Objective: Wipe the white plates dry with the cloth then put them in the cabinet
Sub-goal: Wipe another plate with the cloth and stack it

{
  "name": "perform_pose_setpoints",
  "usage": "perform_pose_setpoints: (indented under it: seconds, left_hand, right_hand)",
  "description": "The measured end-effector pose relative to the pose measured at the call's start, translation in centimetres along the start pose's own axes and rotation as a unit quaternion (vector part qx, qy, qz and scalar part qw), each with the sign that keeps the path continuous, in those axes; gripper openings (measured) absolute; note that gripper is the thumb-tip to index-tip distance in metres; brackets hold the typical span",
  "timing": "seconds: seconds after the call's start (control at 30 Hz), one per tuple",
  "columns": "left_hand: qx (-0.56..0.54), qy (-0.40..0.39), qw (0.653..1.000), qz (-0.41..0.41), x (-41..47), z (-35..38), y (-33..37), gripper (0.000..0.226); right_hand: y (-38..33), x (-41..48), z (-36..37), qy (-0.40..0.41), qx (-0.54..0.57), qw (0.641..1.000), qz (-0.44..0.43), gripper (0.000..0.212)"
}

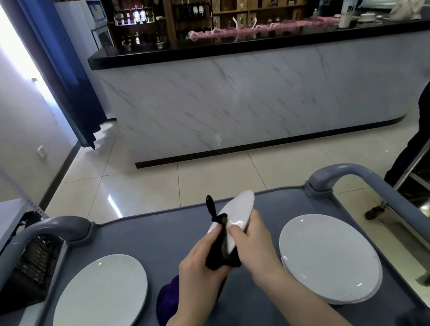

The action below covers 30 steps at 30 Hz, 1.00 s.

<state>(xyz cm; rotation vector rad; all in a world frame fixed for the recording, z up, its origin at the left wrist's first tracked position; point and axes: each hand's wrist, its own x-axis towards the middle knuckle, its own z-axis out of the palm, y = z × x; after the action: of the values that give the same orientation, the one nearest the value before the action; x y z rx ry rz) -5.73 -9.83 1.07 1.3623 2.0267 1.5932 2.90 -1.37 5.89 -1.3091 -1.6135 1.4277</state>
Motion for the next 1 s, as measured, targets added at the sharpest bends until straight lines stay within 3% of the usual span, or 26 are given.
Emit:
perform_pose_setpoints:
  seconds: [0.07, 0.2, 0.33, 0.4, 0.5, 0.63, 0.77, 0.9, 1.0]
  left_hand:
    - [-0.008, -0.058, 0.998, -0.008, 0.5, -0.5, -0.1, 0.080]
    - [0.011, -0.162, 0.986, -0.028, 2.0, -1.2, -0.4, 0.080]
    - [0.029, -0.207, 0.978, -0.005, 3.2, -1.3, -1.4, 0.069]
    - [0.034, -0.205, 0.978, -0.002, 3.7, -0.8, -2.3, 0.062]
    - [0.016, -0.172, 0.983, -0.061, 4.6, 0.0, -2.2, 0.063]
    - [0.089, -0.197, 0.976, -0.002, 3.6, -0.2, -2.1, 0.059]
    - [0.064, -0.204, 0.976, 0.033, 0.4, 0.8, -0.5, 0.070]
    - [-0.036, -0.163, 0.986, -0.002, 1.7, 1.6, 2.0, 0.065]
    - [0.011, -0.161, 0.986, 0.038, 4.3, 0.5, 2.2, 0.064]
  right_hand:
    - [0.0, -0.2, -0.5, -0.020, 0.032, 0.999, -0.003, 0.010]
    - [0.2, -0.8, -1.7, -0.101, 0.092, 0.990, -0.021, 0.035]
    - [0.7, -1.3, -3.1, -0.182, 0.137, 0.974, -0.013, 0.040]
    - [1.0, -1.6, -3.6, -0.199, 0.148, 0.969, -0.017, 0.039]
    - [1.1, -1.6, -4.4, -0.204, 0.172, 0.963, -0.027, 0.039]
    - [0.8, -0.7, -5.2, -0.183, 0.203, 0.962, -0.022, 0.041]
    - [0.2, 0.2, -5.7, -0.166, 0.208, 0.963, -0.027, 0.042]
    - [0.0, -0.1, -5.1, -0.210, 0.176, 0.961, -0.040, 0.040]
    - [0.1, -0.8, -4.8, -0.250, 0.154, 0.955, -0.042, 0.046]
